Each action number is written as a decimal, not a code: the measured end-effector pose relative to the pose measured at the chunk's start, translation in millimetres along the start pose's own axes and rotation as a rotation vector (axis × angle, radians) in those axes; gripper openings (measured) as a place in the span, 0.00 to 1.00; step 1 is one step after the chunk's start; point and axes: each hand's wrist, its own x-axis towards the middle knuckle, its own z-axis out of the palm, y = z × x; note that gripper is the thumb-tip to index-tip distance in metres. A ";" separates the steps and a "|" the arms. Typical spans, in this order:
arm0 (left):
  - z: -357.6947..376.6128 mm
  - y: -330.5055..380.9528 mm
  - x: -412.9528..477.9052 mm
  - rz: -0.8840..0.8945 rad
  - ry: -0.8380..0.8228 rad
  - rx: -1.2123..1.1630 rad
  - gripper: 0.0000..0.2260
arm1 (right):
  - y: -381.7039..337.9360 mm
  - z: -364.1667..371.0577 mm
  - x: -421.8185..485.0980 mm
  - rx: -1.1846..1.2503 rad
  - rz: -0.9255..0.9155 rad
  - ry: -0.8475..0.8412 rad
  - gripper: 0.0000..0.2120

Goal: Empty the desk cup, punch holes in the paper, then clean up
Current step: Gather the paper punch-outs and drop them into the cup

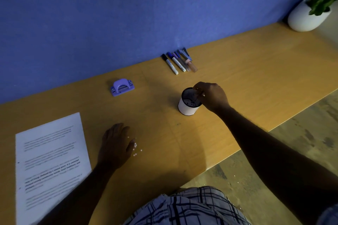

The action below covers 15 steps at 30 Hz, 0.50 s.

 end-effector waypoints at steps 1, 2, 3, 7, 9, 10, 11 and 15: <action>0.2 -3.9 -4.5 -0.017 -0.001 -0.007 0.31 | -1.7 -0.1 -0.7 0.005 0.010 -0.011 0.15; 0.5 -7.2 -9.0 -0.033 -0.003 -0.014 0.31 | -3.7 -0.7 -1.2 0.014 0.019 -0.023 0.16; 0.9 -9.9 -12.4 -0.048 -0.006 -0.022 0.31 | -5.1 -1.4 -1.4 0.022 0.026 -0.031 0.16; 3.2 -19.3 -23.9 -0.076 -0.019 -0.029 0.32 | -9.2 -4.4 -0.8 -0.001 0.064 -0.043 0.14; 4.8 -22.2 -27.9 -0.069 -0.018 -0.036 0.32 | -12.1 -6.0 -0.2 -0.025 0.090 -0.046 0.16; 5.3 -23.0 -29.7 -0.065 -0.019 -0.038 0.32 | -13.7 -6.6 -0.2 -0.036 0.093 -0.038 0.16; 5.8 -23.6 -31.2 -0.062 -0.021 -0.040 0.32 | -14.9 -6.8 -0.4 -0.046 0.089 -0.024 0.17; 6.0 -24.6 -36.4 -0.053 -0.029 -0.023 0.33 | -17.1 -8.0 -0.9 -0.067 0.066 -0.005 0.17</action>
